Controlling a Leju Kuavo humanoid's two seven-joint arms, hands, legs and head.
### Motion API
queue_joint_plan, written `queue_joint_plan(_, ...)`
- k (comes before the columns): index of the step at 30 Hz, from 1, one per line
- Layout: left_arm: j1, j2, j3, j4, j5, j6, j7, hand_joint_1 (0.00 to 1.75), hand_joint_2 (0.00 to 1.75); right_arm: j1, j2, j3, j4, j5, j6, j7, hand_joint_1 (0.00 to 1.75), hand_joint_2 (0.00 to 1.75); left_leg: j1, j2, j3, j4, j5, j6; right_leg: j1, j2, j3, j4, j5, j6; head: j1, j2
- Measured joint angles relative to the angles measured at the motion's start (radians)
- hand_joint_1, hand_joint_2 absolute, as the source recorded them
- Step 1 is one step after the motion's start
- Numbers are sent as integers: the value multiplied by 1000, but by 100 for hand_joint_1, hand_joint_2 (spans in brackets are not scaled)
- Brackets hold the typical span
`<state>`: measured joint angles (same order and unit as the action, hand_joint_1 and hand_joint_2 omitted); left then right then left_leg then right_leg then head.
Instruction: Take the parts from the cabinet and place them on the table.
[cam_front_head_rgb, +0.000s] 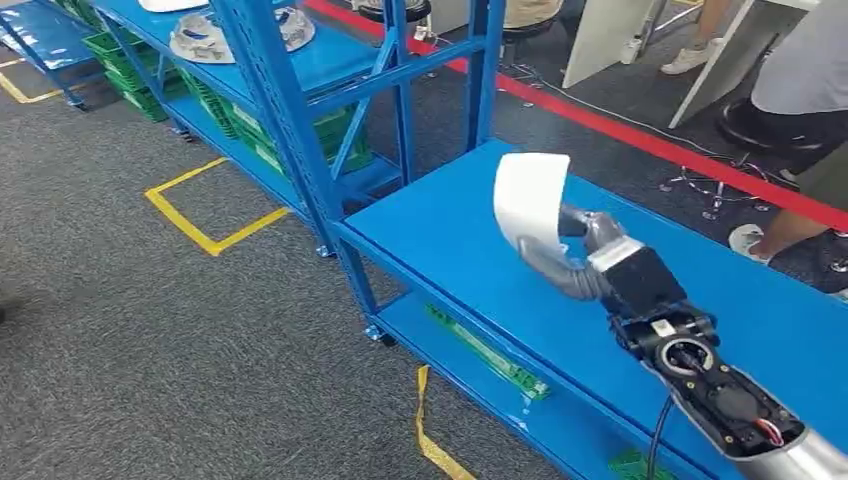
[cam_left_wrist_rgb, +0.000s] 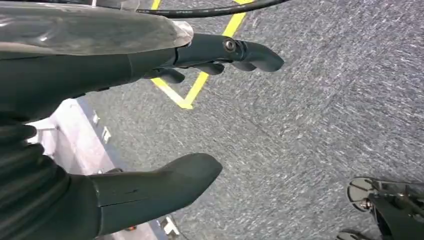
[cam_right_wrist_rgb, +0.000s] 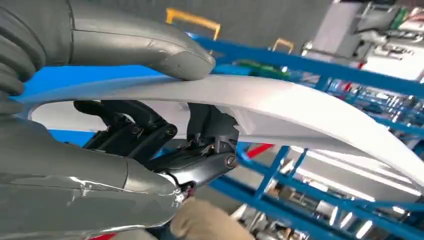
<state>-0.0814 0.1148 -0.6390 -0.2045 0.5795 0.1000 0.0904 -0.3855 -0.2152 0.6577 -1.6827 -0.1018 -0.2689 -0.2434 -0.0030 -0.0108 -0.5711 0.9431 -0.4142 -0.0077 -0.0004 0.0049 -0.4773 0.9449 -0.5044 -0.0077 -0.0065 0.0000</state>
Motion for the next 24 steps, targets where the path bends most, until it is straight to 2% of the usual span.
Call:
queue_joint_plan(3, 0, 0, 0, 0, 3, 1, 0, 0, 175, 19, 0, 0, -23, -43, 34, -30, 175, 175, 0, 0, 0, 0, 0, 0, 0, 0, 0, 0, 0, 0, -1, 0)
queue_joint_plan(7, 0, -2, 0, 0, 10, 2, 3, 0, 175, 68, 21, 8, -36, -178, 215, -148, 175, 175, 0, 0, 0, 0, 0, 0, 0, 0, 1, 0, -1, -1, 2, 0)
queue_joint_plan(11, -2, -3, -2, 0, 10, 4, 4, 0, 175, 96, 66, 51, -26, -278, 389, -199, 175, 175, 0, 0, 0, 0, -1, -1, 1, 0, 0, 0, -1, -1, 0, 0)
queue_joint_plan(15, -2, -3, -2, 0, 10, 4, 4, 0, 175, 96, 67, 52, -25, -281, 395, -200, 175, 175, 0, 0, 0, -1, -1, -1, 1, 0, 1, 0, -1, -1, 0, 0)
queue_joint_plan(17, -2, -3, -3, 0, 10, 4, 4, 0, 175, 95, 81, 67, -17, -297, 442, -206, 175, 175, 0, 0, 0, -1, -1, -1, 1, 0, 1, 0, -1, -2, 0, 0)
queue_joint_plan(18, -3, -6, -5, 0, 10, 5, 0, 0, 175, 96, 128, 109, 25, -299, 483, -219, 175, 175, 0, 0, 0, -1, -1, -1, 2, 0, 0, 0, -2, -2, 0, 0)
queue_joint_plan(24, -4, -9, -7, 0, 14, 5, -1, 0, 175, 85, 186, 162, 90, -300, 547, -221, 175, 175, 0, 0, 0, -1, -1, -1, 2, 0, 1, 0, -2, -2, 1, 0)
